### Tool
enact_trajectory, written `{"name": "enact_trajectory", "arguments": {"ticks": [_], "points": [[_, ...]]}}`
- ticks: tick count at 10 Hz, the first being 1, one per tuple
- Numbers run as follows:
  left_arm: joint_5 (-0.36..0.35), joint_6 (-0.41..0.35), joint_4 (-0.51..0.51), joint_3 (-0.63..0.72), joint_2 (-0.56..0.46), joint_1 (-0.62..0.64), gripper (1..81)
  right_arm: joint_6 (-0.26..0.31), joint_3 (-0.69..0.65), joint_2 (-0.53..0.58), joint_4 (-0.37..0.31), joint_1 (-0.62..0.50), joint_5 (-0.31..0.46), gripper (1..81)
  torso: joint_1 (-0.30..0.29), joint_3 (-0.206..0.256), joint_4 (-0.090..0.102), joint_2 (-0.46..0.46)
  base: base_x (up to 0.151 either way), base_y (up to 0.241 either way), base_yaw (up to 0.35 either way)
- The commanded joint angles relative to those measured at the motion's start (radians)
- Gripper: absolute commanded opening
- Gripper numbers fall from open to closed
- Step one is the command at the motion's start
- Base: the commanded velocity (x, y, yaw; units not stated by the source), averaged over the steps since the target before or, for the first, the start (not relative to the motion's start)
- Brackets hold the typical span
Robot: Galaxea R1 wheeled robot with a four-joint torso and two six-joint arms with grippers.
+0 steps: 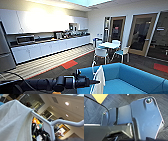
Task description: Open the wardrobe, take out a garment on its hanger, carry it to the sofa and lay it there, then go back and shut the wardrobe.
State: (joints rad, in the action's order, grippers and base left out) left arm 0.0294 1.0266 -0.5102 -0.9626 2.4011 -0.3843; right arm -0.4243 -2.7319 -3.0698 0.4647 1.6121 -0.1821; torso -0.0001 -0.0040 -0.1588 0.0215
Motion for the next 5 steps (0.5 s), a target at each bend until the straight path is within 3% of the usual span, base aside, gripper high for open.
{"name": "enact_trajectory", "arguments": {"ticks": [1, 5], "points": [[-0.043, -0.01, -0.028, 0.031, -0.005, 0.153, 1.0, 0.002, -0.001, -0.013, -0.006, -0.042, 0.041, 81.1, 0.0, 0.0, 0.0, 0.0, 0.0, 0.0, -0.28], [-0.031, -0.01, -0.027, 0.038, -0.026, 0.152, 1.0, 0.002, -0.006, -0.014, -0.003, -0.047, 0.043, 81.1, 0.0, 0.0, 0.0, 0.0, 0.0, 0.0, -0.28]]}}
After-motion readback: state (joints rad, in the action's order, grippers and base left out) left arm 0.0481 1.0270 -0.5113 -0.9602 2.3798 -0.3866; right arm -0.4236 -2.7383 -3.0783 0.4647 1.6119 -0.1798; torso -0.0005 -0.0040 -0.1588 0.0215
